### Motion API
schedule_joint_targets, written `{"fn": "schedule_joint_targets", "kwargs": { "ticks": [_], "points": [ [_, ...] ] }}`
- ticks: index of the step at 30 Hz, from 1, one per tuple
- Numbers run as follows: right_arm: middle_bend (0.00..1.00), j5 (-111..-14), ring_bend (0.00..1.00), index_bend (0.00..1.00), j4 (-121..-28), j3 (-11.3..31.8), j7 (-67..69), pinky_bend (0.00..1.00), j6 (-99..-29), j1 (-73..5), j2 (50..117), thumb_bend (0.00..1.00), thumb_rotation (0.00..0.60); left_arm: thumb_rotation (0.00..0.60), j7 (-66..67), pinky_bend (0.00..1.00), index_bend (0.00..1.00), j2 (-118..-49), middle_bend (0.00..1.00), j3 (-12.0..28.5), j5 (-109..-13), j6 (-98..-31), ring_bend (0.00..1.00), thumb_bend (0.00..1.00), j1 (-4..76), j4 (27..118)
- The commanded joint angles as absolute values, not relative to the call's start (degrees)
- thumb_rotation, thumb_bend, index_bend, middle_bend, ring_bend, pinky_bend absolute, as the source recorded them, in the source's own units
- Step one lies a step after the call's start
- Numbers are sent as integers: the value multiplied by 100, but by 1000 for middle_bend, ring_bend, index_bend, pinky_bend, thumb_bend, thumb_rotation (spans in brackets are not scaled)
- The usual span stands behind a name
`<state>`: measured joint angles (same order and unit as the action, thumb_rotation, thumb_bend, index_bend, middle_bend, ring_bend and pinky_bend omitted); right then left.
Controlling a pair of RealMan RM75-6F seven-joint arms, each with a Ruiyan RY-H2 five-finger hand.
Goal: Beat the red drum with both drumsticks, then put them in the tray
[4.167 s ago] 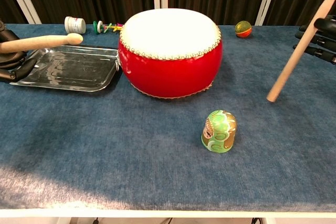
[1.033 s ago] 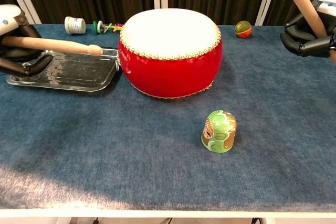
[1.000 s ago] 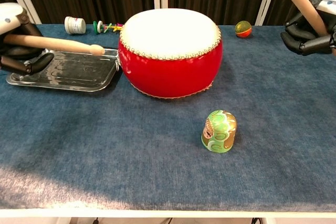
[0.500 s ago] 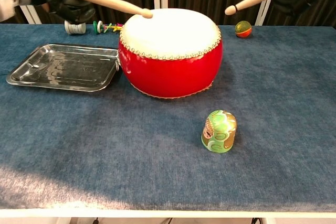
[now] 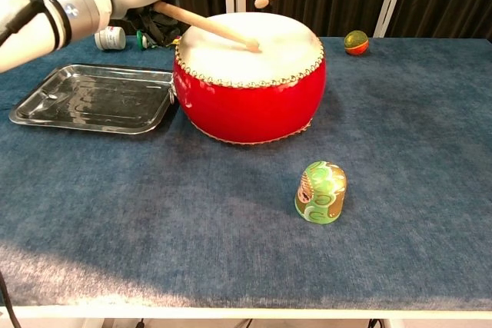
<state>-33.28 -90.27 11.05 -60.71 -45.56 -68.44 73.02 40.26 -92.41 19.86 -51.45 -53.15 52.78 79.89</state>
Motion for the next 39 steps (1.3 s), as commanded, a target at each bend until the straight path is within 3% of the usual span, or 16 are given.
{"fn": "schedule_joint_targets", "kwargs": {
  "ticks": [1, 8, 18, 29, 39],
  "points": [
    [1000, -3266, 986, 1000, -8811, 864, -6037, 994, -4496, -6932, 7495, 839, 600, 600, 3957, 1000, 1000, -9224, 1000, 2031, -5046, -5589, 1000, 494, 5283, 8048],
    [1000, -3323, 983, 1000, -8375, 426, -5985, 989, -4463, -7008, 7767, 839, 600, 600, 3706, 1000, 1000, -8763, 1000, 2019, -5184, -5984, 1000, 492, 5070, 8527],
    [1000, -4210, 982, 1000, -8830, 1009, -4612, 986, -4979, -6709, 7334, 826, 600, 600, 4099, 1000, 1000, -9420, 1000, 1611, -4740, -5711, 1000, 492, 5377, 7696],
    [1000, -3807, 982, 1000, -8089, 216, -5586, 980, -4653, -7015, 7989, 825, 600, 600, 3704, 1000, 1000, -8855, 1000, 1892, -5032, -6360, 1000, 491, 5176, 8456],
    [1000, -4354, 981, 1000, -8714, 866, -4489, 978, -5221, -6745, 7417, 821, 600, 600, 4146, 1000, 1000, -9491, 1000, 1517, -4637, -5920, 1000, 491, 5454, 7623]
  ]
}}
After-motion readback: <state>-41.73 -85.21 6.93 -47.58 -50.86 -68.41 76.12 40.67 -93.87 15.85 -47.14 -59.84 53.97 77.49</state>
